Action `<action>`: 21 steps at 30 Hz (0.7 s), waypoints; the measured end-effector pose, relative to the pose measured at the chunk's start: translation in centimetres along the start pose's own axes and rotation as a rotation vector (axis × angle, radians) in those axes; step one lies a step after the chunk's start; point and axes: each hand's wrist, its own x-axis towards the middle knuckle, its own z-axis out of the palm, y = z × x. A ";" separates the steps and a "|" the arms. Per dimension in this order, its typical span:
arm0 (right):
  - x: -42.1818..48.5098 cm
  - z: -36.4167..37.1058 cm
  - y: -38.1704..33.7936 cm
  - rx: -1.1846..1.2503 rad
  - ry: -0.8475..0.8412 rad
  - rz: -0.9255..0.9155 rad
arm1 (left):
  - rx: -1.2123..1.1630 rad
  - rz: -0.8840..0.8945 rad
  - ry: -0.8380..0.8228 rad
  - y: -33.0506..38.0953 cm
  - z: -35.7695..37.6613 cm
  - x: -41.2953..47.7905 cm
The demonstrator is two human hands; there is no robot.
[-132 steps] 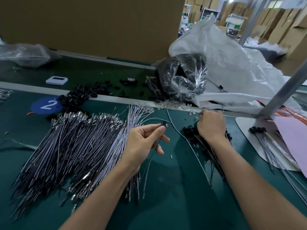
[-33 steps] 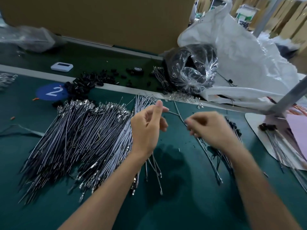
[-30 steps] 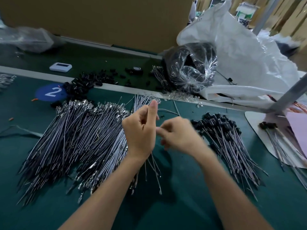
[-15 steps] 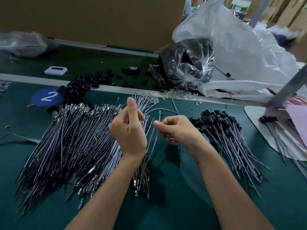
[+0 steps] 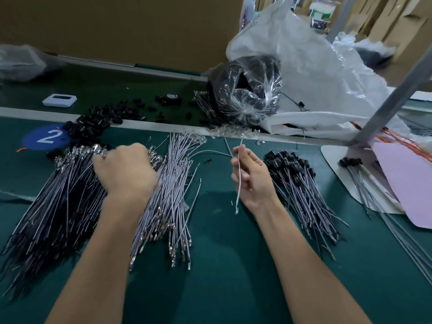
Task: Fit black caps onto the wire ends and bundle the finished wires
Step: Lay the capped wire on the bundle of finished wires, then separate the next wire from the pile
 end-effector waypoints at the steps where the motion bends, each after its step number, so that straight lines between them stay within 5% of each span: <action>1: 0.0 0.0 0.0 -0.004 0.001 0.010 | 0.007 -0.014 -0.025 -0.3 -0.1 0.1; 9: -0.3 0.1 0.1 0.003 -0.100 0.144 | -0.256 -0.064 -0.137 -1.4 -0.1 0.7; 17: -0.5 0.2 0.1 -0.033 -0.104 0.116 | -0.410 -0.063 0.015 -1.5 -0.2 0.3; 21: -0.4 0.1 0.2 -0.033 -0.102 0.119 | -0.581 0.134 0.143 -0.7 -1.2 0.1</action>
